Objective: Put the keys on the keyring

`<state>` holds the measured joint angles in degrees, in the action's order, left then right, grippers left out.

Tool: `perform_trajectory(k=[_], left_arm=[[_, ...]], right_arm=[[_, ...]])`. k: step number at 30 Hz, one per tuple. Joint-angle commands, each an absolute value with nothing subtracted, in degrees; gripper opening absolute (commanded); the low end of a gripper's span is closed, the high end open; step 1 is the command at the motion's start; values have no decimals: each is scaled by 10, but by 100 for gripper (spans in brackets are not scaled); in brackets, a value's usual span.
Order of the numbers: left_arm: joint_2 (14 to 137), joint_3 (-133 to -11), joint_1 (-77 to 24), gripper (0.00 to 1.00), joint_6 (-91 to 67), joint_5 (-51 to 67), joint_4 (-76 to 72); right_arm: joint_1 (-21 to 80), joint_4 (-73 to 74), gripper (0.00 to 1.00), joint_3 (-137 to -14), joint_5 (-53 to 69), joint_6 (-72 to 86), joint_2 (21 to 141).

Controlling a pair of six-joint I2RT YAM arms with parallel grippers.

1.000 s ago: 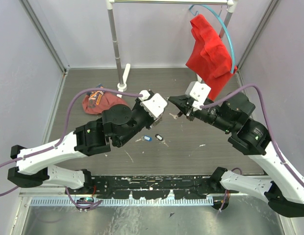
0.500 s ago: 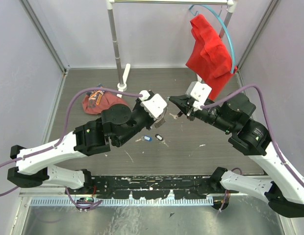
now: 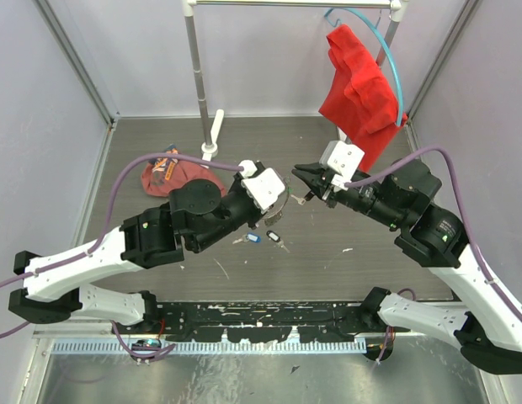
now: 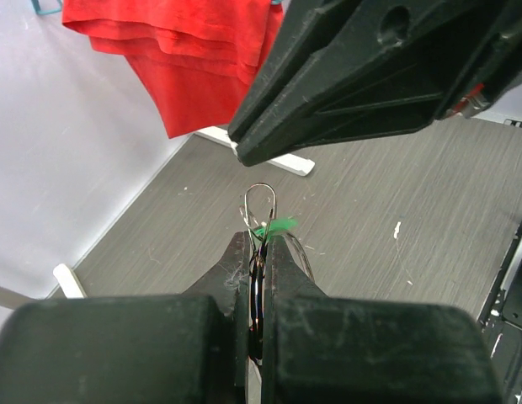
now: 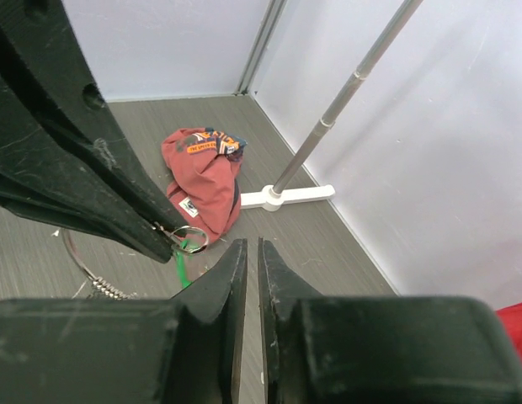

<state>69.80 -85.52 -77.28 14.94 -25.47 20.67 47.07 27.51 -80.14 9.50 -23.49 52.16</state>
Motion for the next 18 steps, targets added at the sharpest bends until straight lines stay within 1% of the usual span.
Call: perform_trajectory(k=[1,11,18], left_arm=[[685,-859,-773,0,149,-228,208],[684,-857,-773,0,148,-237,217],[684,-851,-774,0,145,-272,229]], right_arm=[[468,250,17,-827,82,-238,527],[468,244,19,-823,63,-233,525],[468,238,24,-810,0,-207,511]])
